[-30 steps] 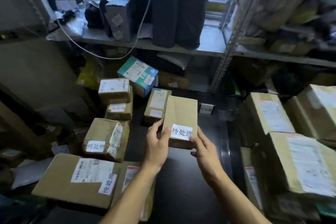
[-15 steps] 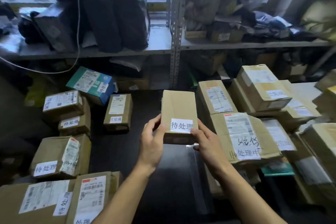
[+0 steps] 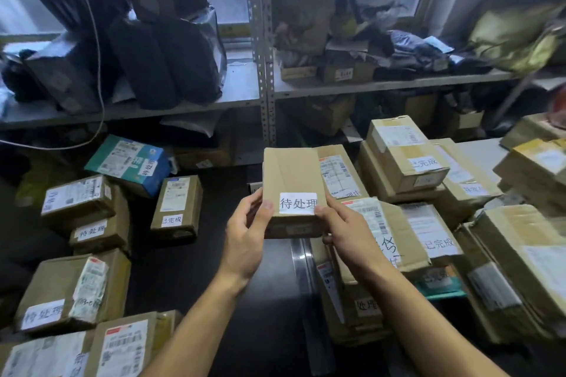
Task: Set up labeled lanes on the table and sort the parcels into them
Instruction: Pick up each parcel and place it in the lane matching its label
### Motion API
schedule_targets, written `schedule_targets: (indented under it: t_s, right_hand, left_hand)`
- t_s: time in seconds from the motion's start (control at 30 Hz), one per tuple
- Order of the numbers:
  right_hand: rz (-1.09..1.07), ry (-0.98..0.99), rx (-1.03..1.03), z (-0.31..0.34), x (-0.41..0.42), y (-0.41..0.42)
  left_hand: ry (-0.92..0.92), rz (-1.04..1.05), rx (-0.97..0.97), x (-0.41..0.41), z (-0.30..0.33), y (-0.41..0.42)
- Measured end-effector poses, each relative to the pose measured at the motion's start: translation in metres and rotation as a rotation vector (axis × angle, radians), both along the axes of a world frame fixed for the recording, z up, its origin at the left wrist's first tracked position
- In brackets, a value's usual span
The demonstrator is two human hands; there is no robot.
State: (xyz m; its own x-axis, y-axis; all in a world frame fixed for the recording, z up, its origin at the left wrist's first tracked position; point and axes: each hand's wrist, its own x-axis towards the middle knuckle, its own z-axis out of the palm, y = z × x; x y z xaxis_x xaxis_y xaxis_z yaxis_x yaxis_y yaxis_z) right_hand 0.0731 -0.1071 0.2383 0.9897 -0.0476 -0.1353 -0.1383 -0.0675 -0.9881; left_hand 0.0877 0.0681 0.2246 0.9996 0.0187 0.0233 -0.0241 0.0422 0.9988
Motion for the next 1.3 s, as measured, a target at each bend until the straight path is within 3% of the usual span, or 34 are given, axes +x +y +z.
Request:
schedule_targets:
  t_s: [0.27,0.53,0.67,1.03,1.3]
  right_hand:
    - [0.023,0.042,0.058,-0.03,0.018,0.034]
    - [-0.115,0.343,0.015,-0.129,0.041,0.095]
    - [-0.161,0.386,-0.032,-0.167,0.063,0.109]
    - [-0.314,0.369,-0.168,-0.221,0.149,0.1]
    - [-0.169,0.479,-0.359,-0.248,0.15,0.09]
  left_hand:
    - [0.133,0.003,-0.027,0.018,-0.029,0.031]
    - [0.443,-0.007,0.019,0.037,-0.11,0.075]
    - [0.544,-0.025,0.003,0.062,-0.152,0.078]
    - [0.594,-0.044,-0.041,0.15,-0.238,0.049]
    - [0.643,-0.058,0.038,0.143,-0.27,0.048]
